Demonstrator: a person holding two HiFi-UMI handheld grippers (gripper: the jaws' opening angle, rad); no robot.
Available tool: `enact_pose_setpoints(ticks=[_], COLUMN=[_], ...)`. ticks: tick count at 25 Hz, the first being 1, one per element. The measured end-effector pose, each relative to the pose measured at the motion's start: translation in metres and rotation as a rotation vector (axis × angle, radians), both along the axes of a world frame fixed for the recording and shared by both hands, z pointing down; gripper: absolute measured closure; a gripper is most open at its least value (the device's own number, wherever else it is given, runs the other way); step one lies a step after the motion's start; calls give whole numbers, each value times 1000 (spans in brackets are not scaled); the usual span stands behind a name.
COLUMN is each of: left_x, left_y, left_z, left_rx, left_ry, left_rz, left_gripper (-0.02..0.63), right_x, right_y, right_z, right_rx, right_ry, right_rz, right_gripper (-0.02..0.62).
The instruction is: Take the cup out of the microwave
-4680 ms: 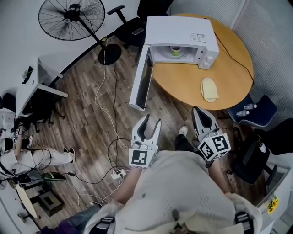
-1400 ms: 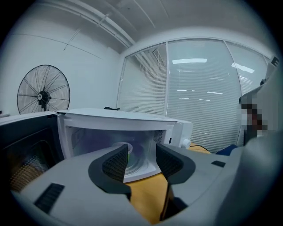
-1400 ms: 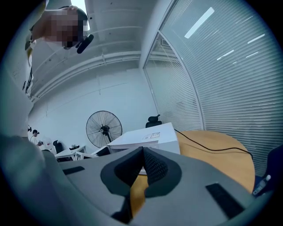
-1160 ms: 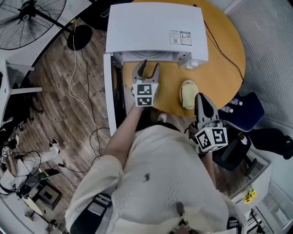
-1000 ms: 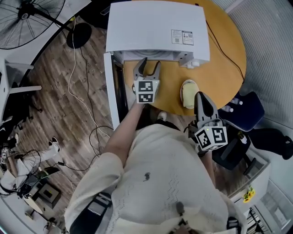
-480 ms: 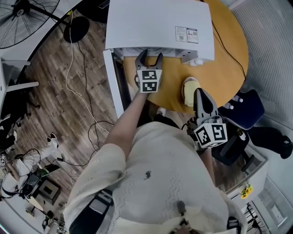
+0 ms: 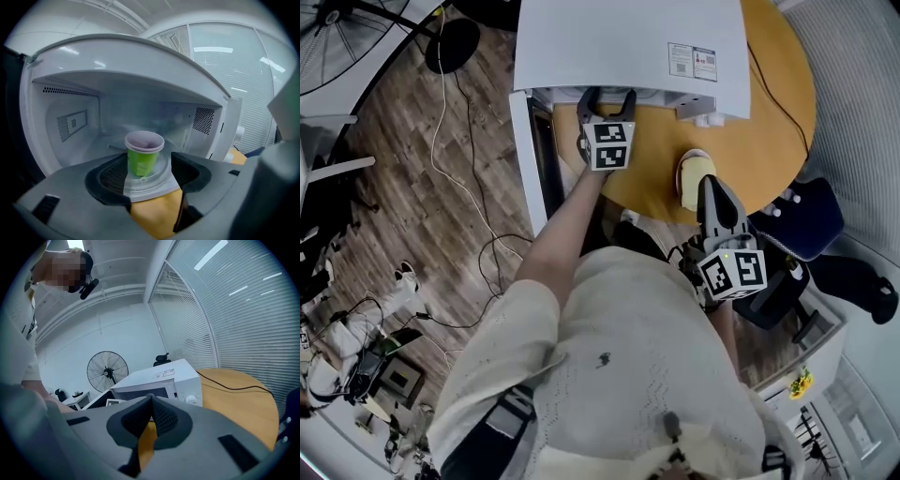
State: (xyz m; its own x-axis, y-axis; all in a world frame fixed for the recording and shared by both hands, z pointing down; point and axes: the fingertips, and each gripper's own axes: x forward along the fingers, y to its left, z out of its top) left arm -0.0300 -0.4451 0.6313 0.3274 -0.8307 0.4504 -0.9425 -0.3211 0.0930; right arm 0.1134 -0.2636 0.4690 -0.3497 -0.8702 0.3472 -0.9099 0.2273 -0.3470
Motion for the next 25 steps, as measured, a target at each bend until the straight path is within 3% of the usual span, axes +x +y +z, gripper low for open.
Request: enact_pose_setpoints(ticks=[10, 25], left_x=[-4, 1], left_y=[-21, -38], left_z=[23, 32], left_rx=[-14, 14], left_ry=[-59, -67], left_rz=[32, 69], left_gripper=[290, 288], right_x=[-4, -9], right_y=[-3, -7], right_z=[13, 30], right_rx=[-27, -62], right_ry=[-3, -3], right_rz=[27, 52], right_gripper=[587, 586])
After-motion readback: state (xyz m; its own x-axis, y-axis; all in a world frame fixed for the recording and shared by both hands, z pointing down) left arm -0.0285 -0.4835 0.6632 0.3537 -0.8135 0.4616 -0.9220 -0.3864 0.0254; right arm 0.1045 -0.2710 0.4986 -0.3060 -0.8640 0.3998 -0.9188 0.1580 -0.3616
